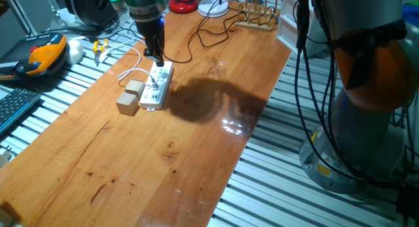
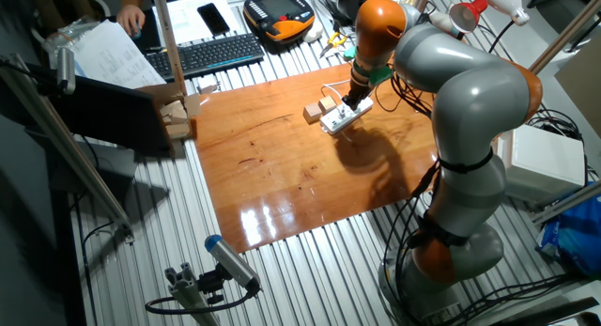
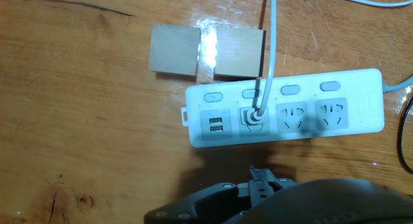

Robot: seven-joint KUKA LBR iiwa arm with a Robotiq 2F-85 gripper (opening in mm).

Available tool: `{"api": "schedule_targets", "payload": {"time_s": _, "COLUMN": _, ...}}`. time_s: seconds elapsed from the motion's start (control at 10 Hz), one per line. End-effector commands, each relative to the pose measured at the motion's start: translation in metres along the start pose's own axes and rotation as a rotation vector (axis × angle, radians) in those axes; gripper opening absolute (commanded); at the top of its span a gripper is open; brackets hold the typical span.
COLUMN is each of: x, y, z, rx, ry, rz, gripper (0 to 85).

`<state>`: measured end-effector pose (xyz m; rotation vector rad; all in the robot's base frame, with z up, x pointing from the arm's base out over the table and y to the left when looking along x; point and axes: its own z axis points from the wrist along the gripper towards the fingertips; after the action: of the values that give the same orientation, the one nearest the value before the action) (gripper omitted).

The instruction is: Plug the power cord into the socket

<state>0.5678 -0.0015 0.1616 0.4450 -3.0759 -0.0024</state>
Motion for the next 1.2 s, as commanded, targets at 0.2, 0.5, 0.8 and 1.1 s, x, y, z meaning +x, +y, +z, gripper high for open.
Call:
{"api": "schedule_targets", "payload": {"time_s": 0.2, "x": 0.0000, "y": 0.0005, "z": 0.0000, "rx": -0.001, "ry": -0.002, "rz": 0.001, "gripper": 0.0}}
{"api": "schedule_targets", "payload": {"time_s": 0.5, "x": 0.0002, "y": 0.0001, "z": -0.0002, "rx": 0.002, "ry": -0.003, "rz": -0.008, "gripper": 0.0}}
{"api": "schedule_targets", "payload": {"time_s": 0.8, "x": 0.0004, "y": -0.0007, "z": -0.0005, "rx": -0.013, "ry": 0.004, "rz": -0.010, "gripper": 0.0}}
{"api": "schedule_targets", "payload": {"time_s": 1.1, "x": 0.0012, "y": -0.0004, "z": -0.0012, "rx": -0.011, "ry": -0.005, "rz": -0.010, "gripper": 0.0}}
